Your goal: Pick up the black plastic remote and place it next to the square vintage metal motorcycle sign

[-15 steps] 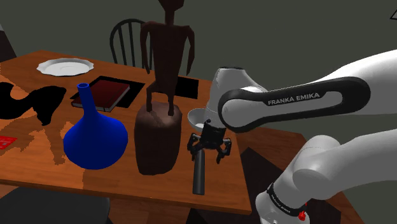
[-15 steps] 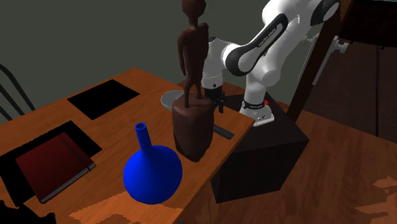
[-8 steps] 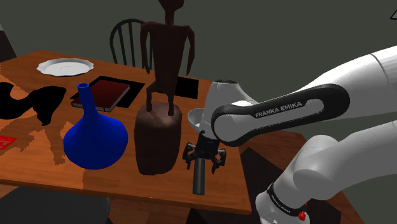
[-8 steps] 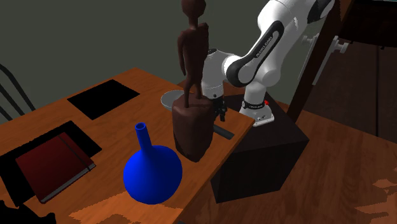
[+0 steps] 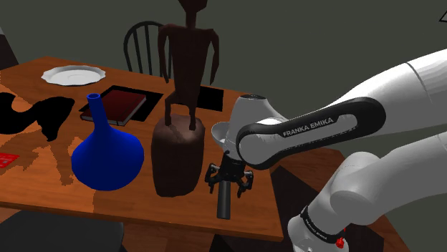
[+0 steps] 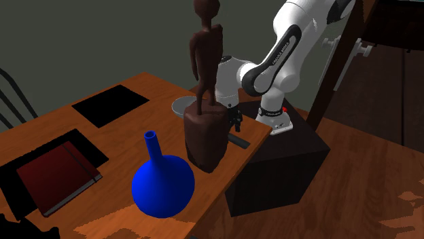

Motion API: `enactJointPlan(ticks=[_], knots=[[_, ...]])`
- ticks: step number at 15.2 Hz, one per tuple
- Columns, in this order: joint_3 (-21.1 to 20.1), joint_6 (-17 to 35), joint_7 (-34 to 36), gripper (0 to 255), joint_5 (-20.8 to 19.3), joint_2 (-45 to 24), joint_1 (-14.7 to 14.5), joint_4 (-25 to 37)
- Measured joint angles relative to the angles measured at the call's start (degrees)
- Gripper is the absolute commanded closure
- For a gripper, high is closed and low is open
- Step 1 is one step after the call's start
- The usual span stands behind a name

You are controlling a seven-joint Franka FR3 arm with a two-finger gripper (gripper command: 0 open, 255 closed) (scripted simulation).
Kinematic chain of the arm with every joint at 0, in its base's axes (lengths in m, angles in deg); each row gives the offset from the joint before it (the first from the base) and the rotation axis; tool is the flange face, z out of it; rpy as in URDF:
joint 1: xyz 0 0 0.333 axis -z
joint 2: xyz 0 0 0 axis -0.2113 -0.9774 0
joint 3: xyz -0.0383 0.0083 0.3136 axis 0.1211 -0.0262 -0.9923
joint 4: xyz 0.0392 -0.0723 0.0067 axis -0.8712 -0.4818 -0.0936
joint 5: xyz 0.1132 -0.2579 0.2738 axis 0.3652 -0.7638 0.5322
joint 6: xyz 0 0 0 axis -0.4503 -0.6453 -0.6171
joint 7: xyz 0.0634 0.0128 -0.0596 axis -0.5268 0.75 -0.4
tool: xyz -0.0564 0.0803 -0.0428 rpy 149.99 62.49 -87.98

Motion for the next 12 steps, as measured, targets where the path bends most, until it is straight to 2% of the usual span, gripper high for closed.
enactJointPlan(ticks=[1,12], knots=[[0.0,0.0,0.0,255,0.0,0.0,0.0,0.0],[0.2,-0.8,0.2,255,-0.2,0.6,0.0,0.2]])
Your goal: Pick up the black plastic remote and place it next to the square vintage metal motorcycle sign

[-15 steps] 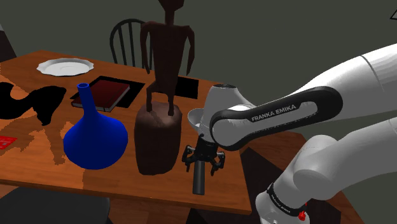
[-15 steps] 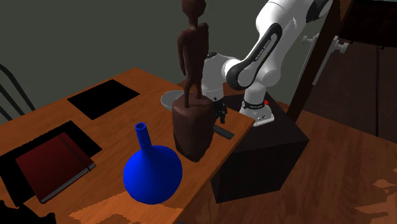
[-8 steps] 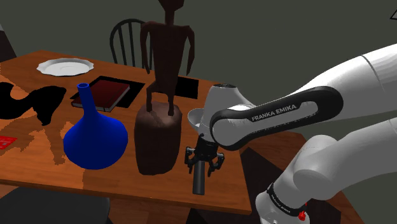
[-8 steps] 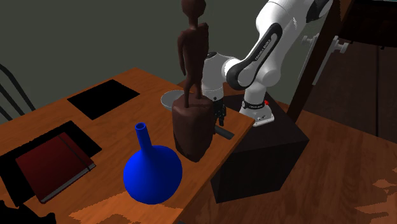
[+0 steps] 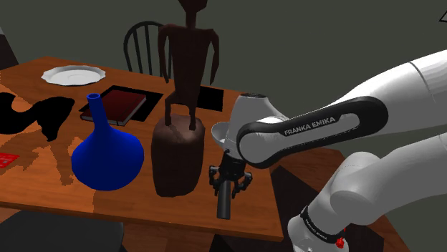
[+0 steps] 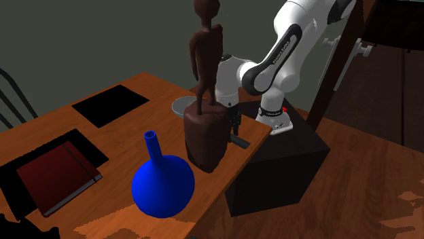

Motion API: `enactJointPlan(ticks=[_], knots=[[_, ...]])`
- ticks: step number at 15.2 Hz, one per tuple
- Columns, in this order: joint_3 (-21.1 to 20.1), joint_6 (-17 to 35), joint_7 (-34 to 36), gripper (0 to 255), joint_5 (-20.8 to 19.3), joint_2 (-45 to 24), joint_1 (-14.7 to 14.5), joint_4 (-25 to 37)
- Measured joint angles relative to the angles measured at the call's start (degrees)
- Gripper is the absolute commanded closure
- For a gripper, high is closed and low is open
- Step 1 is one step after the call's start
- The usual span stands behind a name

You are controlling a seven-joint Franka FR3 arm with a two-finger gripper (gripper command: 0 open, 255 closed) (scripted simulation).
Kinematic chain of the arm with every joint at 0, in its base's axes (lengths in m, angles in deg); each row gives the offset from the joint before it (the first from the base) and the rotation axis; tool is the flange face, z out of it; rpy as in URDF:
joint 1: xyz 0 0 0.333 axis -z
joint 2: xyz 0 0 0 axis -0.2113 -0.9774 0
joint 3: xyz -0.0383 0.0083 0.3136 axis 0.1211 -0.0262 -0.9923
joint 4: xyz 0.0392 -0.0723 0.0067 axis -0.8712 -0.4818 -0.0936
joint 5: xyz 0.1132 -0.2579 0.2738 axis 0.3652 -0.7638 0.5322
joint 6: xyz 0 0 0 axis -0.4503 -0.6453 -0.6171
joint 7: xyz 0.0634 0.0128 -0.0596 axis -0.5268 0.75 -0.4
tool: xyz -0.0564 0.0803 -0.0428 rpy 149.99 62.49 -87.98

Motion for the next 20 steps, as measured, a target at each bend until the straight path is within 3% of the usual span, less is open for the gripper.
enactJointPlan(ticks=[16,20], knots=[[4.2,-15.3,3.3,255,-4.1,9.7,0.2,5.8],[5.7,-14.9,1.2,255,-7.3,4.5,3.7,10.0]])
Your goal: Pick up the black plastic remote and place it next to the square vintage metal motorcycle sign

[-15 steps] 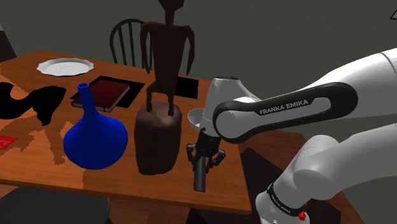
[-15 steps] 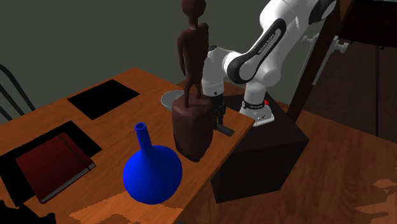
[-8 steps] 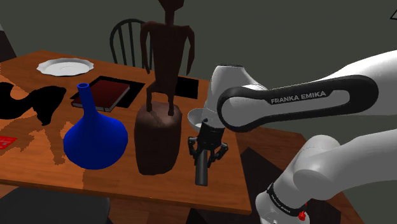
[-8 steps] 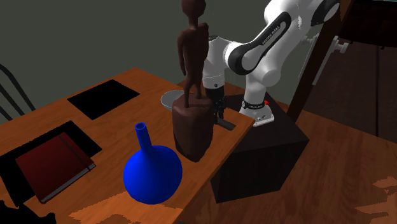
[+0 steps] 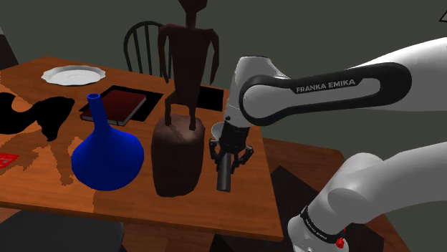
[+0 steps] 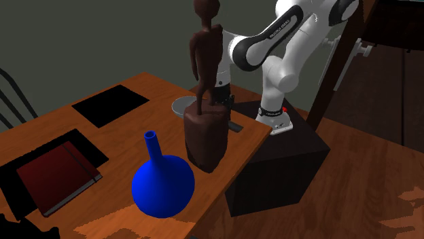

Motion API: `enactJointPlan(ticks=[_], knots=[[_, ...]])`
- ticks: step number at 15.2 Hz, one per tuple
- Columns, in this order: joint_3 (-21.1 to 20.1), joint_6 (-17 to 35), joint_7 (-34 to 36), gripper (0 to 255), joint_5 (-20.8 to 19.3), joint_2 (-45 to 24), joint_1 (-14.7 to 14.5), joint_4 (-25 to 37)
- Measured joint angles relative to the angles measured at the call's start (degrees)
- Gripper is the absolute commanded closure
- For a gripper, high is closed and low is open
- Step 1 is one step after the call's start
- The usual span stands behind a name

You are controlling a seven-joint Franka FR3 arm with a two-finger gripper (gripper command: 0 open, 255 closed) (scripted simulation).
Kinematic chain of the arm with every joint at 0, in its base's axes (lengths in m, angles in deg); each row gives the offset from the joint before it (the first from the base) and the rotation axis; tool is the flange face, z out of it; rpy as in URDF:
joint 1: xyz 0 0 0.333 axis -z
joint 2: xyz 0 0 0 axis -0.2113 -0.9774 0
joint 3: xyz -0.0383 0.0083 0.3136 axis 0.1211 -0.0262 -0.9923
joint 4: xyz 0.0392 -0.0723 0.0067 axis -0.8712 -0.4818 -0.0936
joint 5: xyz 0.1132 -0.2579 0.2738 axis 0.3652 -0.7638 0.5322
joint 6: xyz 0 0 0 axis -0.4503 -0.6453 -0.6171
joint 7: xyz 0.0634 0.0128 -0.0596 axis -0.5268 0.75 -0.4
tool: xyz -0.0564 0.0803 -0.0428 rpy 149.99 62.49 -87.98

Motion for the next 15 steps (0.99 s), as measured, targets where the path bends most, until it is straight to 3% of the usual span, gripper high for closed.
enactJointPlan(ticks=[7,15], knots=[[2.0,2.0,-3.1,255,-7.2,-14.5,6.6,11.2],[4.4,0.1,-4.2,255,-15.4,-30.3,11.1,27.7]])
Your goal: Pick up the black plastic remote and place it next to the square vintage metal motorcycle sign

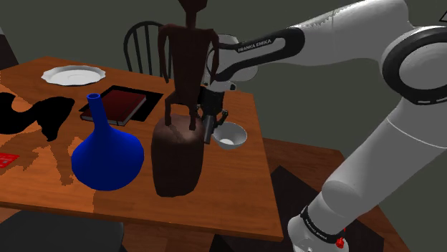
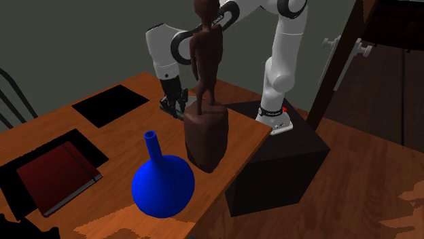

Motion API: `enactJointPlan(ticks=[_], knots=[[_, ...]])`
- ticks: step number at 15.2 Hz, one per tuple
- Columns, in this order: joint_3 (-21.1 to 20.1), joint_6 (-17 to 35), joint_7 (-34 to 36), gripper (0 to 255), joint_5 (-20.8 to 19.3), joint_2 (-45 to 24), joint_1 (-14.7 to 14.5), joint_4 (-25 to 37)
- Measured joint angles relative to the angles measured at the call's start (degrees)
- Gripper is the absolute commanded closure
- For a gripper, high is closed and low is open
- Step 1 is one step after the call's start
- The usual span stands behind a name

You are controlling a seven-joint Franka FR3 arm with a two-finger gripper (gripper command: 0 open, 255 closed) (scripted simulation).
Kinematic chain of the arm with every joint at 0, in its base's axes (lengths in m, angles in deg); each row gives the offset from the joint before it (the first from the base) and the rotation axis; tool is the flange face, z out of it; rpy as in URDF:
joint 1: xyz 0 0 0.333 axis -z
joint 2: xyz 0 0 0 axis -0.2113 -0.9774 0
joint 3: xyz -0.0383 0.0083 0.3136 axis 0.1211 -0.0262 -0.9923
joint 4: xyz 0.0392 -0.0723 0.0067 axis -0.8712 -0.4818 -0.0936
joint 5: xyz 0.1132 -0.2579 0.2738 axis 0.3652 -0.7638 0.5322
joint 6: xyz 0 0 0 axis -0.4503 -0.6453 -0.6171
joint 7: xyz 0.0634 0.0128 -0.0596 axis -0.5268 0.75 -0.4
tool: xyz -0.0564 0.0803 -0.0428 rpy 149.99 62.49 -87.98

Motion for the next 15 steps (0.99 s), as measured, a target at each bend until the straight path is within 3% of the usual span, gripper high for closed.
enactJointPlan(ticks=[7,15], knots=[[1.9,-3.5,-0.1,255,-5.7,-13.9,1.1,16.5],[4.3,-13.0,-0.5,255,-10.9,-31.6,0.2,42.8]])
